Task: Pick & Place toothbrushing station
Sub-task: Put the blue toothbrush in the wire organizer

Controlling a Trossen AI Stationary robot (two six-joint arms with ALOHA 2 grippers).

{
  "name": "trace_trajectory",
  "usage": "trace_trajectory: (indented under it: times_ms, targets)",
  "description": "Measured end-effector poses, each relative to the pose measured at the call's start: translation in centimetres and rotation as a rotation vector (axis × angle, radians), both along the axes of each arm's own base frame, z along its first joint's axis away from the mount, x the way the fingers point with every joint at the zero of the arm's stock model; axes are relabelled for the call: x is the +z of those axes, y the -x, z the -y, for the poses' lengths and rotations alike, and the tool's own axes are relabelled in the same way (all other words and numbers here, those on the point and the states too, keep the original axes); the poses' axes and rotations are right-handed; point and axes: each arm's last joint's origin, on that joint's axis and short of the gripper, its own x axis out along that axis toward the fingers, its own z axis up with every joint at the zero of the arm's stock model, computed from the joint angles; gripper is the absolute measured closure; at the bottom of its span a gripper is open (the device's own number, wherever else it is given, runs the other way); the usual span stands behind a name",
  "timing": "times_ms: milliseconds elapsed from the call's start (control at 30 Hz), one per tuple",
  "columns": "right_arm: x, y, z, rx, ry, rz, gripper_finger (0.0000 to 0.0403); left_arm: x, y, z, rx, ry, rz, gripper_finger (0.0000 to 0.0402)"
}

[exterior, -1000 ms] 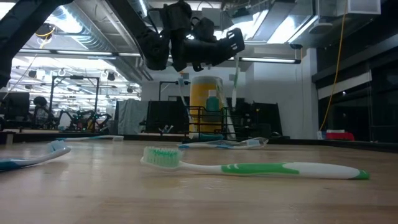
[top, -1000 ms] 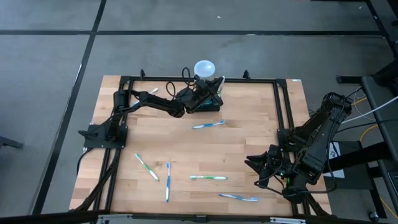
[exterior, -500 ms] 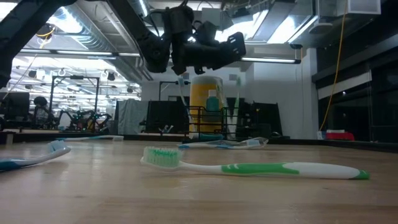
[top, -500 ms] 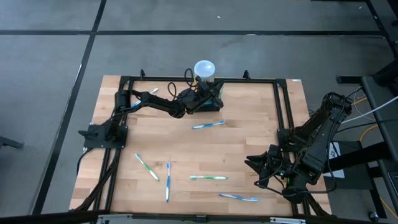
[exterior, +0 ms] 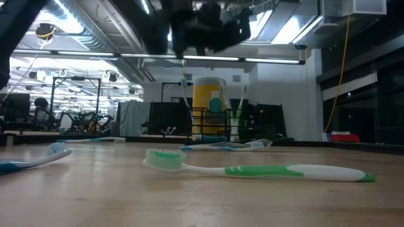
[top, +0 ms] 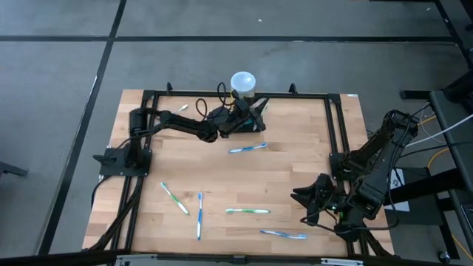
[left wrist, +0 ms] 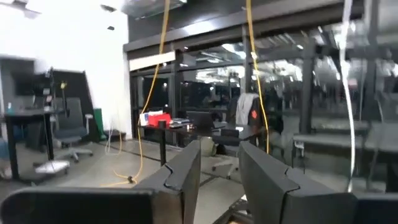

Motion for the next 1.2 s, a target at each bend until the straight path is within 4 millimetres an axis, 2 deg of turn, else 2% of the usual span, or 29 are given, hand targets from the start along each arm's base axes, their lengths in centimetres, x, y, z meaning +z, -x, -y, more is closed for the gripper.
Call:
trace_trajectory:
  times_ms: [133, 233, 333, 433, 533, 600, 700, 833, 1067, 1200]
  targets:
    - [-0.8, -0.4, -0.1, 0.011, 0.036, -0.054, 0.0289, 3.5, 1.3, 2.9, 0.045, -0.051, -0.166, 0.0295]
    - [-1.2, -1.0, 0.3, -0.026, 0.087, -0.059, 0.0289, 6.4, 3.5, 5.0, 0.104, -0.074, -0.265, 0.0295]
    - [-1.6, -1.8, 1.7, -0.086, 0.141, -0.096, 0.0289, 8.8, 6.7, 6.7, 0.136, -0.061, -0.329, 0.0295]
    - [-3.1, -2.3, 3.5, -0.140, 0.166, -0.160, 0.0289, 10.9, 10.3, 8.6, 0.175, -0.032, -0.341, 0.0295]
    - [-5.5, -2.3, 5.4, -0.229, 0.062, -0.167, 0.0289, 13.1, 13.8, 10.6, 0.209, -0.005, -0.323, 0.0295]
    - [-7.0, -2.4, 6.6, -0.287, -0.077, -0.100, 0.0289, 14.2, 15.6, 11.8, 0.230, 0.011, -0.307, 0.0295]
    - [-8.7, -2.8, 8.1, -0.306, -0.275, 0.043, 0.0289, 15.1, 17.4, 13.4, 0.269, 0.011, -0.315, 0.0295]
    - [-8.9, -4.0, 10.2, -0.316, -0.376, 0.190, 0.0289, 15.6, 18.8, 15.0, 0.306, 0.010, -0.340, 0.0295]
    - [-10.6, -5.8, 15.4, -0.607, -0.553, 0.161, 0.0289, 15.7, 19.7, 17.2, 0.254, 0.011, -0.340, 0.0295]
    - [-11.2, -6.7, 17.5, -0.673, -0.606, 0.147, 0.0289, 15.8, 20.2, 18.5, 0.193, 0.008, -0.330, 0.0295]
